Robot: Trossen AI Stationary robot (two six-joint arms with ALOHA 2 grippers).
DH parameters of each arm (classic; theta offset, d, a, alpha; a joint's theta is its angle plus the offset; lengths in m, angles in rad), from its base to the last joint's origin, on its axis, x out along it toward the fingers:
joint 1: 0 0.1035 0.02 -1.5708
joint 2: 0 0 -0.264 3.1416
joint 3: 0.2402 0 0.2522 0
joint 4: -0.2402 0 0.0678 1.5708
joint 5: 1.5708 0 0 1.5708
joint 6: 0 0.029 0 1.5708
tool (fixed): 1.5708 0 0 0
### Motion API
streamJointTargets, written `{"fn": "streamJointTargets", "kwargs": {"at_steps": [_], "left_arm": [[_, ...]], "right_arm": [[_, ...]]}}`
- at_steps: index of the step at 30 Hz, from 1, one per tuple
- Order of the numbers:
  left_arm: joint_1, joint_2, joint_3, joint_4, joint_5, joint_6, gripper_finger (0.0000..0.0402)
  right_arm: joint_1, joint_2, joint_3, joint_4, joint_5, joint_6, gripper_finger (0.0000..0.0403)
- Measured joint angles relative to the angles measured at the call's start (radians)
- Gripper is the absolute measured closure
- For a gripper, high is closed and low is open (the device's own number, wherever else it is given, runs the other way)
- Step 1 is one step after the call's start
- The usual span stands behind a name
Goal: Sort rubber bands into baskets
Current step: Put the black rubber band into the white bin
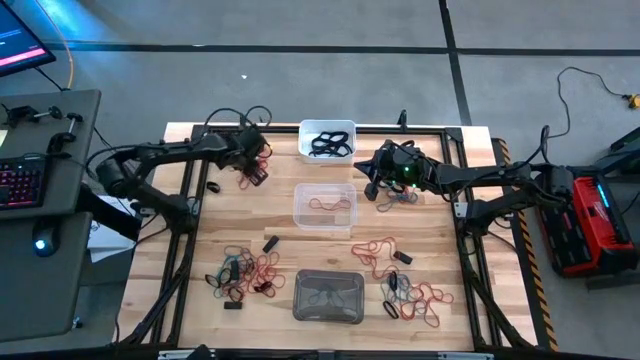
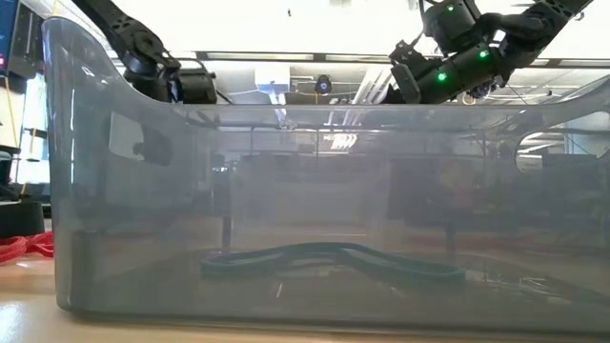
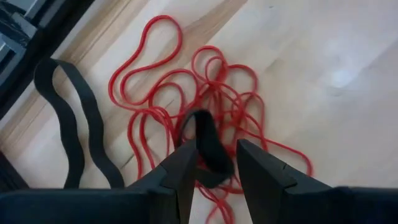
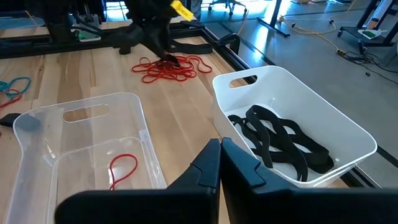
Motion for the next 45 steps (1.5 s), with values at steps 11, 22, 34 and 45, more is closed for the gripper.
{"fn": "streamJointTargets", "kwargs": {"at_steps": [11, 22, 34, 45], "left_arm": [[0.052, 0.081, 0.026, -0.012, 0.000, 0.040, 0.0309], [0.051, 0.066, 0.026, -0.029, 0.007, 0.126, 0.0396], [0.009, -0.025, 0.026, -0.036, 0.016, 0.142, 0.0400], [0.058, 0.064, 0.027, -0.039, 0.000, 0.109, 0.0328]], "right_arm": [[0.000, 0.001, 0.000, -0.015, 0.000, 0.000, 0.0403], [0.000, 0.001, 0.000, -0.015, 0.000, -0.015, 0.0403], [0.000, 0.001, 0.000, -0.015, 0.000, -0.015, 0.0403], [0.000, 0.001, 0.000, -0.015, 0.000, -0.008, 0.0403]]}}
